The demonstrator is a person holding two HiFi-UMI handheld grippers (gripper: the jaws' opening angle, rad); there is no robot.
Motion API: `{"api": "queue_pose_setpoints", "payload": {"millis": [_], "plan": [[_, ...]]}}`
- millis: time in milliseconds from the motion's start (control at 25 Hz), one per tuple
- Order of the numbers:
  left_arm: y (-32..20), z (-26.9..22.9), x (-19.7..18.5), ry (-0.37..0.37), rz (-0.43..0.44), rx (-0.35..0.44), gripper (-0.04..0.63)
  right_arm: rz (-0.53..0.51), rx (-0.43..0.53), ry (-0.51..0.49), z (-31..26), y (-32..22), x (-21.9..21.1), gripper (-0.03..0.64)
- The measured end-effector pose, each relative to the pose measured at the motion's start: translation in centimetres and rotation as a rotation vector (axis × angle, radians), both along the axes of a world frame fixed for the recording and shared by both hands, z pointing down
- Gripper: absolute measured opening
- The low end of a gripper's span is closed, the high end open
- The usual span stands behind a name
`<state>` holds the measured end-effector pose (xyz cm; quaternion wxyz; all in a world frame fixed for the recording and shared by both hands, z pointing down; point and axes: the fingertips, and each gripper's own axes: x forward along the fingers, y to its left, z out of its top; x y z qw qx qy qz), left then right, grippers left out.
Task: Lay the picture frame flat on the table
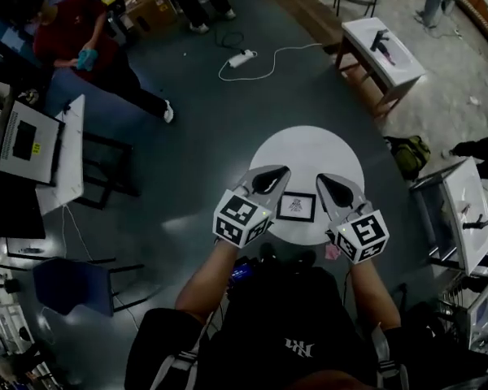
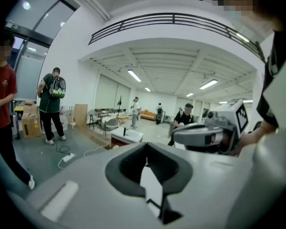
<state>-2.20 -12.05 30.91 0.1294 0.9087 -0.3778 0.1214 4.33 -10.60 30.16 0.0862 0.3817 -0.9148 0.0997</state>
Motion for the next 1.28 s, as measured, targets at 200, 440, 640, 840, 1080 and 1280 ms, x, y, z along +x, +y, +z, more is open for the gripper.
{"api": "queue_pose_setpoints", "payload": {"millis": [200, 440, 640, 840, 1080, 1280], "plan": [[0.7, -8.2, -1.1, 0.061, 0.056, 0.143, 0.002, -0.08, 0.131, -0.056, -8.0, 1.1, -2.1, -0.002], [3.4, -12.8, -2.8, 0.142, 0.13, 0.194, 0.002, -0.105, 0.208, -0.214, -14.9, 4.1, -3.1, 0.0], [6.4, -15.0, -5.4, 0.187, 0.173, 0.247, 0.002, -0.133, 0.29, -0.276, -18.5, 6.2, -5.2, 0.0], [8.0, -16.2, -8.5, 0.189, 0.135, 0.289, 0.002, -0.185, 0.24, -0.366, -19.6, 7.1, -7.0, 0.0], [10.9, -15.0, -10.0, 0.199, 0.104, 0.281, 0.002, -0.278, 0.235, -0.346, -18.8, 10.2, -8.9, 0.0], [12.5, -14.9, -8.3, 0.222, 0.108, 0.264, 0.001, -0.338, 0.227, -0.316, -18.6, 12.3, -8.5, 0.0]]}}
